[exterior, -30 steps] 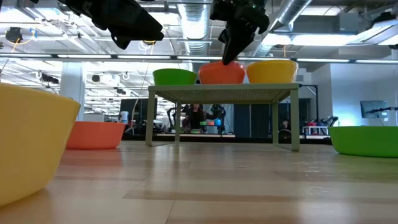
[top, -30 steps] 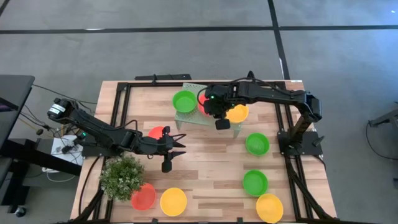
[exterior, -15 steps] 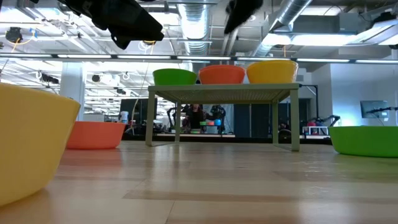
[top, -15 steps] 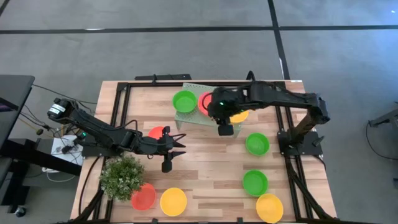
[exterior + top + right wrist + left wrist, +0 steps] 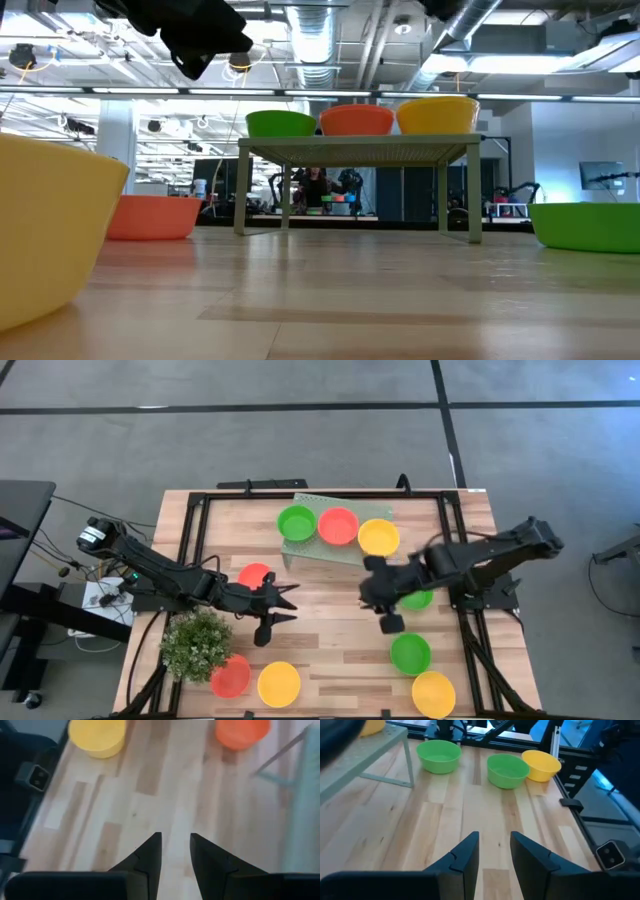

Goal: Pick & Place Mini bowls
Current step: Stack the green bowl on top of the green bowl on the shelf

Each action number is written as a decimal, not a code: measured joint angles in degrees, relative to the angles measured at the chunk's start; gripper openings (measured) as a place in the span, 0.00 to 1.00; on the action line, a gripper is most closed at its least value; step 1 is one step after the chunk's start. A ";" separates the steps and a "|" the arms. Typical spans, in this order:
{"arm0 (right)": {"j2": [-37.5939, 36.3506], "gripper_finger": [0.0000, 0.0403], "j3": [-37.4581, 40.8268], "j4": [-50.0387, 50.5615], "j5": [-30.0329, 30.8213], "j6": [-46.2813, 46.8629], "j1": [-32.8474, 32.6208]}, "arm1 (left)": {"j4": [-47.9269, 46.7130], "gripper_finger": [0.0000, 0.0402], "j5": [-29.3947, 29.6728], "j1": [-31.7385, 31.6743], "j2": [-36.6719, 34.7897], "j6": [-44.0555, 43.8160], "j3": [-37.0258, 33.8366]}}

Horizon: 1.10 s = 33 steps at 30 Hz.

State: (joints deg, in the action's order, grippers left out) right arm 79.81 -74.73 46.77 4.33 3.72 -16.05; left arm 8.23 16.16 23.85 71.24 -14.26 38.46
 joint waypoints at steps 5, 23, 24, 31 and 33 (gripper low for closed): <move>-7.81 0.24 12.80 -6.50 0.79 9.80 -3.08 | 0.32 0.28 -2.05 -0.05 0.00 -3.62 0.00; -13.56 0.24 30.57 1.87 1.69 37.96 -6.87 | 3.67 0.28 -2.56 -0.21 0.00 -3.99 0.02; -12.93 0.24 30.98 2.40 1.71 38.95 -6.87 | 3.74 0.28 -2.54 -0.21 0.00 -3.72 0.02; -7.94 0.24 31.20 4.26 1.58 40.09 -6.30 | 4.02 0.28 -2.49 -0.21 0.00 -2.21 0.02; -6.61 0.24 31.20 4.35 1.60 40.09 -5.78 | 4.24 0.28 -2.49 -0.21 0.00 -2.19 0.02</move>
State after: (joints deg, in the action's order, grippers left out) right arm 73.20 -43.53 51.13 5.93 43.81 -21.83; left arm 12.47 13.67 23.64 71.24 -16.45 38.48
